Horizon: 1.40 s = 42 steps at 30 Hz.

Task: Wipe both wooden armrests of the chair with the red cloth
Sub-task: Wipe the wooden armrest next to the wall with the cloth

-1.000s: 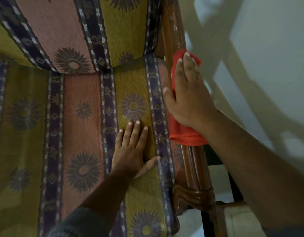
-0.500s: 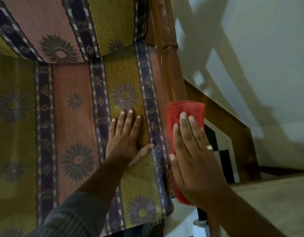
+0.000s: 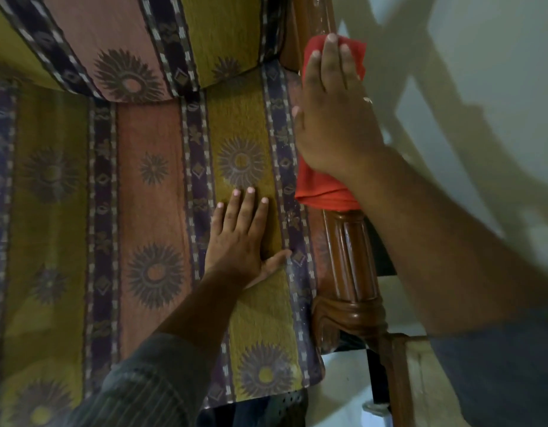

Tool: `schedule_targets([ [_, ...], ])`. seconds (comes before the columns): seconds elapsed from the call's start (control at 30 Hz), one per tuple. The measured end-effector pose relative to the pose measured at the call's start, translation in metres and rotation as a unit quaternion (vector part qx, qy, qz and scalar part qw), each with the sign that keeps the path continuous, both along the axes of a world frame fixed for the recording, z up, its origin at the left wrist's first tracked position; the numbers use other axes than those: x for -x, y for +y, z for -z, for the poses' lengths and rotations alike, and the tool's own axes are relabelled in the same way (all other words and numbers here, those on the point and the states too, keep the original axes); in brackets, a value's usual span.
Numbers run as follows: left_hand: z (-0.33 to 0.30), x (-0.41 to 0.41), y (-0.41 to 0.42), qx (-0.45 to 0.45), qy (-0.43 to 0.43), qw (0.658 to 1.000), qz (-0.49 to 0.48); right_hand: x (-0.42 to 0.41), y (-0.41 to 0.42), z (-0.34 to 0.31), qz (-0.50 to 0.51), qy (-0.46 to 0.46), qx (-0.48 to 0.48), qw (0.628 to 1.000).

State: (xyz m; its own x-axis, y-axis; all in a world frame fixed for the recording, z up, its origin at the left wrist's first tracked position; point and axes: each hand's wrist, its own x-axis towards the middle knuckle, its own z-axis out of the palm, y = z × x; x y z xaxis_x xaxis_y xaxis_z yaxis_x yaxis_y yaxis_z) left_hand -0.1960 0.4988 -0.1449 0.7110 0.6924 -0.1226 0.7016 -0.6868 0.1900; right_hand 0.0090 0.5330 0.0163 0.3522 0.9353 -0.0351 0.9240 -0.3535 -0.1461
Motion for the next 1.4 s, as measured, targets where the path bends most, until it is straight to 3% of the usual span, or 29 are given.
schedule_targets([
  [0.13, 0.002, 0.001, 0.002, 0.000, -0.004, 1.000, 0.001, 0.006, -0.007, 0.001, -0.008, -0.017, -0.008, 1.000],
  [0.67, -0.007, 0.000, 0.000, 0.005, -0.008, 1.000, 0.000, 0.069, -0.182, 0.003, -0.039, 0.056, -0.010, 0.998],
  [1.03, -0.009, 0.001, -0.001, 0.016, -0.002, 1.000, 0.006, 0.043, -0.104, 0.002, -0.057, -0.018, 0.016, 0.998],
  [1.4, -0.014, -0.002, 0.008, 0.031, 0.000, 1.000, 0.005, 0.012, -0.024, -0.005, -0.010, 0.002, -0.027, 1.000],
])
